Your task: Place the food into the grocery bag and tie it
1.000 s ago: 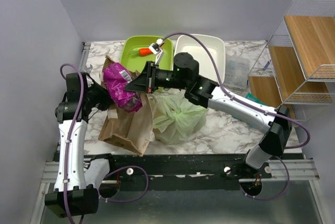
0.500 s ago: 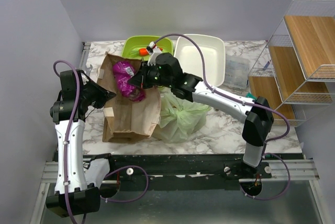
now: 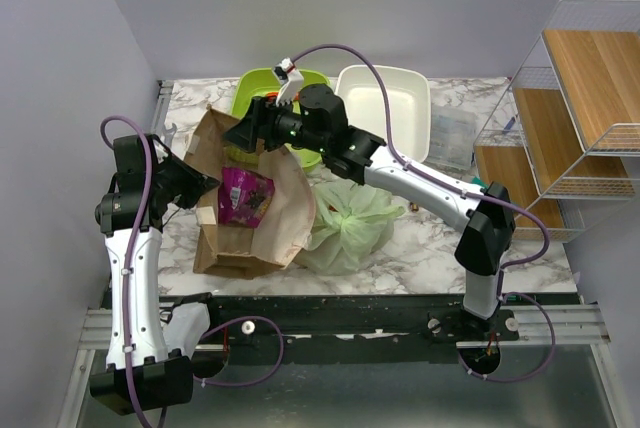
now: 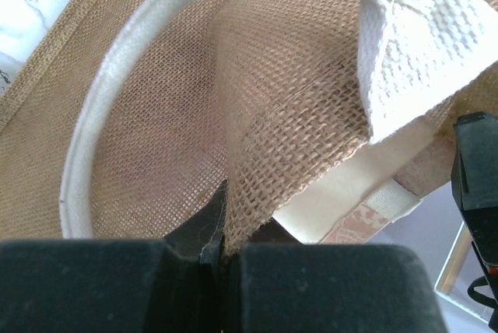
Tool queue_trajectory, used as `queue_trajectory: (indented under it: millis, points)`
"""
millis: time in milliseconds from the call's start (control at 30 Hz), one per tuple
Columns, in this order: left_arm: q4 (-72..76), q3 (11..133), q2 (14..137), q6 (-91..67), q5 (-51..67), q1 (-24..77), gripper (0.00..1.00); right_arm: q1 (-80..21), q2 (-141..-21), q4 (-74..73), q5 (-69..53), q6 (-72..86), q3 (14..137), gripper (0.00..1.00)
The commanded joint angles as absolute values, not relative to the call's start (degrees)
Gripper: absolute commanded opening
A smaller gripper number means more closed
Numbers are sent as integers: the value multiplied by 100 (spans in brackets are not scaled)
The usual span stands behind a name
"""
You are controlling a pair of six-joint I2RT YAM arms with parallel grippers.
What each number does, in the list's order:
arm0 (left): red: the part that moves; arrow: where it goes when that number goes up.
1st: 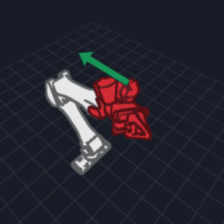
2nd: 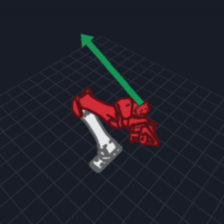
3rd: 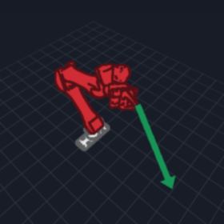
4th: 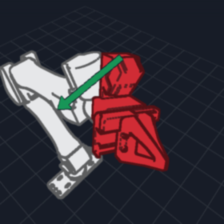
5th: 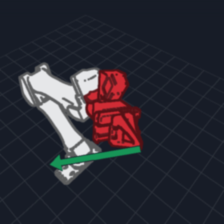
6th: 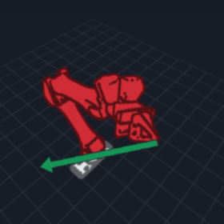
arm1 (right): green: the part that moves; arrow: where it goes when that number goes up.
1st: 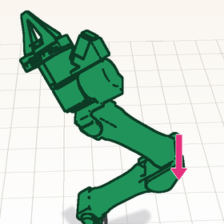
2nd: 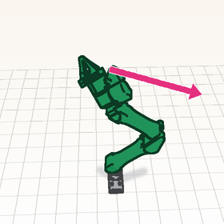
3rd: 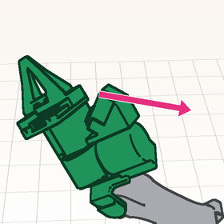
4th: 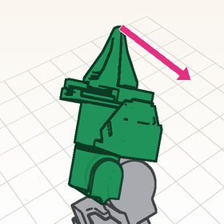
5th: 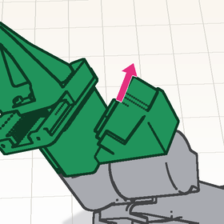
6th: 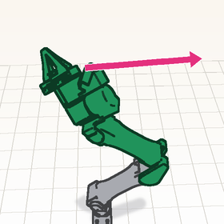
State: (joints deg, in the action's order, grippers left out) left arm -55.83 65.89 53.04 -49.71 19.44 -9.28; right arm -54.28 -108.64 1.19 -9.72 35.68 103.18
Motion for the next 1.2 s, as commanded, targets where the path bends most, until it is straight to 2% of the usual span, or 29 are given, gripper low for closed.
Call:
queue_trajectory:
  millis: [0,200,567,800,1167]
  points:
    - [-5387,6600,5281,-4987,2074,-959,0,-5407,-10646,13,-1112,3272,10483,75]
    - [-5420,6609,5274,-4988,2057,-958,0,-5408,-10205,-1050,-196,2712,10524,75]
    - [-5388,6522,5238,-4994,2168,-950,0,-5241,-9195,-2995,2645,1519,10161,81]
    - [-5352,6385,5201,-5018,2259,-941,0,-4768,-8827,-4701,4013,1797,9949,84]
    - [-5336,6294,5150,-5054,2302,-906,0,-3895,-8271,-6293,4785,3418,8251,88]
